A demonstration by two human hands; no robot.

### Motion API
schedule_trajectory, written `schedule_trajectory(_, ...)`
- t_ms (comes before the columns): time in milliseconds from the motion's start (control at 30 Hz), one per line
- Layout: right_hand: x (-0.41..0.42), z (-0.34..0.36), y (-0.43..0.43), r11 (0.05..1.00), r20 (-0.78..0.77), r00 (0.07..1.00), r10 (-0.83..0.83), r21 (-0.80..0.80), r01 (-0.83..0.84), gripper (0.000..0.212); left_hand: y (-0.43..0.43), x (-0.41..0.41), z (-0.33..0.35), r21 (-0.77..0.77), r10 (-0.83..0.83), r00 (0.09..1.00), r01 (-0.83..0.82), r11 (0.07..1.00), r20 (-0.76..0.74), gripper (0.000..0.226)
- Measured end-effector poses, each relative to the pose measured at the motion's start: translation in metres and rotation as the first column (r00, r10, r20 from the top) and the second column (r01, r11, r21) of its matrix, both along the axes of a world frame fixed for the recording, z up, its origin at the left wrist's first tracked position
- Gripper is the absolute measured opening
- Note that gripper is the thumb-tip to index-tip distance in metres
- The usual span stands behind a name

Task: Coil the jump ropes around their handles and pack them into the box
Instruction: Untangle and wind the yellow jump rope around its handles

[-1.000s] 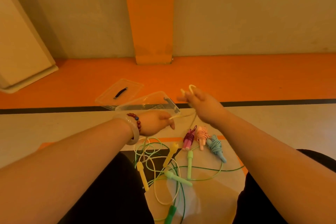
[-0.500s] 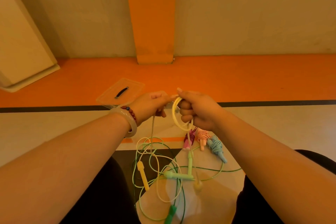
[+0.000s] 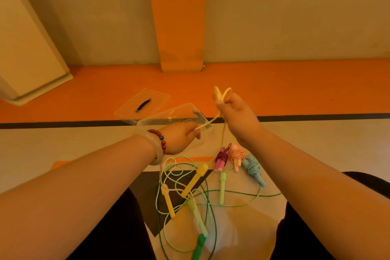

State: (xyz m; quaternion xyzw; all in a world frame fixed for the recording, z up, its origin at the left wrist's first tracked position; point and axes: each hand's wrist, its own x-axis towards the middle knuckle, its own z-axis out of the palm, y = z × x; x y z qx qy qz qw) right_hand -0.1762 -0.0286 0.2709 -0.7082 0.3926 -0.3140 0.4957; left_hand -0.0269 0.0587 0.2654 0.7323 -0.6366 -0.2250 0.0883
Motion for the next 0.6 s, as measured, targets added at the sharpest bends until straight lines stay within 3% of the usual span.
schedule_trajectory(100, 0.003, -0.011, 0.006, 0.996, -0.148, 0.987, 0.059, -0.063, -0.069, 0.019, -0.013, -0.008, 0.018, -0.158, 0.002, 1.000, -0.004, 0.987, -0.016, 0.029)
schedule_trajectory(200, 0.008, -0.010, 0.007, 0.971, 0.019, 0.994, 0.107, 0.214, -0.109, 0.022, -0.022, -0.004, 0.027, -0.235, 0.042, 0.996, -0.059, 0.970, -0.078, 0.028)
schedule_trajectory(300, 0.009, -0.002, 0.003, 0.853, 0.139, 0.979, 0.148, 0.483, -0.197, 0.031, -0.024, 0.004, 0.025, -0.236, 0.041, 0.990, -0.072, 0.969, -0.133, 0.034)
schedule_trajectory(467, 0.006, 0.004, -0.008, 0.684, 0.364, 0.927, 0.086, 0.655, -0.321, 0.030, -0.018, 0.011, 0.017, -0.168, 0.089, 0.963, -0.134, 0.977, -0.252, 0.039)
schedule_trajectory(600, 0.000, 0.010, -0.013, 0.507, 0.633, 0.774, -0.004, 0.669, -0.544, 0.023, -0.012, 0.024, -0.004, -0.049, 0.153, 0.909, -0.187, 0.981, -0.387, 0.045)
